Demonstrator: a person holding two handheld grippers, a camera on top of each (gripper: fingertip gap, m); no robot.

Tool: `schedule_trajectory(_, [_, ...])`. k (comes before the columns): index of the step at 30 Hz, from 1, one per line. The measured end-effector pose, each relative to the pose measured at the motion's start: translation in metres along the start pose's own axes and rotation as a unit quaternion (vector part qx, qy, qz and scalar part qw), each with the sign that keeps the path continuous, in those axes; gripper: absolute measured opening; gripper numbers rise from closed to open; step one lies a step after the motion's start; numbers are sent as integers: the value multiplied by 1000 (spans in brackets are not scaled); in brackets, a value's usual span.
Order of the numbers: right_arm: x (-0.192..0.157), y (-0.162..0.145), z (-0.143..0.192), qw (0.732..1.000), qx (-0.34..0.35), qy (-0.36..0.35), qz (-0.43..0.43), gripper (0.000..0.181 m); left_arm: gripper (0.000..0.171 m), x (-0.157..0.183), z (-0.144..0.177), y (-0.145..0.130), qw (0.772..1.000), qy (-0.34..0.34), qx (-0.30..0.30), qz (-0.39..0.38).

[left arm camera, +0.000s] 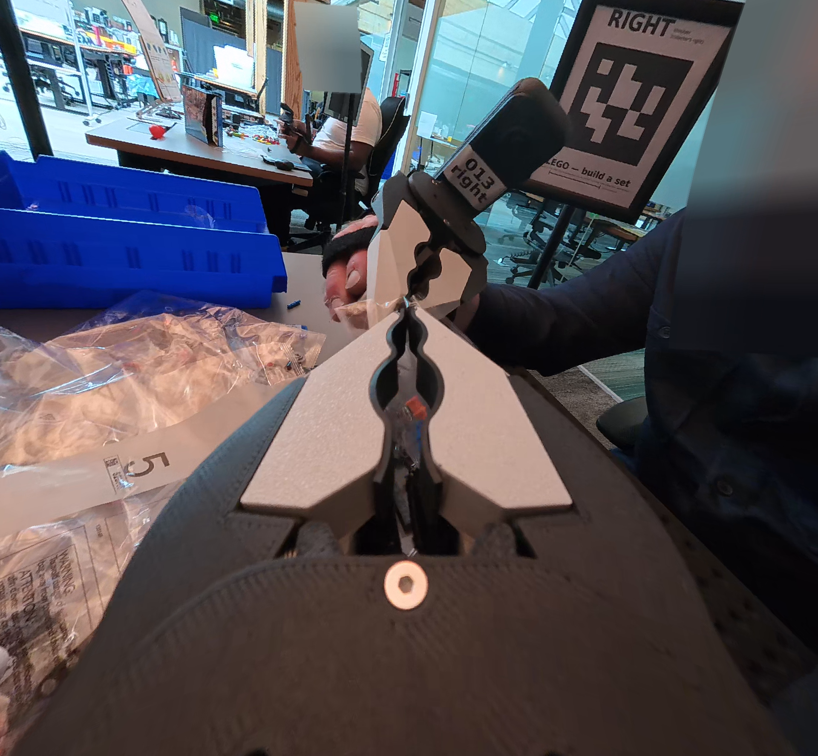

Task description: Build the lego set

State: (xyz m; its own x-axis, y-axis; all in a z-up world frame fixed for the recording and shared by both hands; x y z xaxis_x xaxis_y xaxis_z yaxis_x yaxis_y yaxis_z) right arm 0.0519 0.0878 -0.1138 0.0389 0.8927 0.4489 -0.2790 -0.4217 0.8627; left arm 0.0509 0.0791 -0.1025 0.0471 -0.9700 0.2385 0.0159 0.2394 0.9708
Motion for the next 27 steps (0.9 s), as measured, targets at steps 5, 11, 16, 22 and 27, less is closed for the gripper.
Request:
schedule_trajectory(5, [5,2,6,1000,2,-9,2,0,0,-4,5,3,1000,16,7,-5])
schedule_trajectory(11, [13,8,17,999,26,-21,-14,0,0,-9,13,6,999,37,15,-7])
schedule_trajectory(16, [14,7,18,999,22,-22,-9,0,0,-12,14,6,999,46,13,-7])
schedule_trajectory(22, [15,8,22,999,26,-24,-8,0,0,-16,16,5,998,57,13,-6])
schedule_trajectory(27, [14,10,24,999,31,-21,-6,0,0,-19,15,3,998,67,5,-6])
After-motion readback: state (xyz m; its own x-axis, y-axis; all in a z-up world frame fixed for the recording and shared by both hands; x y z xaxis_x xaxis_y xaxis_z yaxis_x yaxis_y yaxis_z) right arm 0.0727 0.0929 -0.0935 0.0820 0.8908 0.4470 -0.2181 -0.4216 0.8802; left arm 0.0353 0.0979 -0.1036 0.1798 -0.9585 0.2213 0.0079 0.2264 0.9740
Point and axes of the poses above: each gripper's, where its closed fingertips meet, z back along the fingers, y out of its top, x = y × z across the jaws, the point moved 1 cm from there along z, back along the fingers, and after that the axes turned 7 degrees about y, right-handed, at the moved point
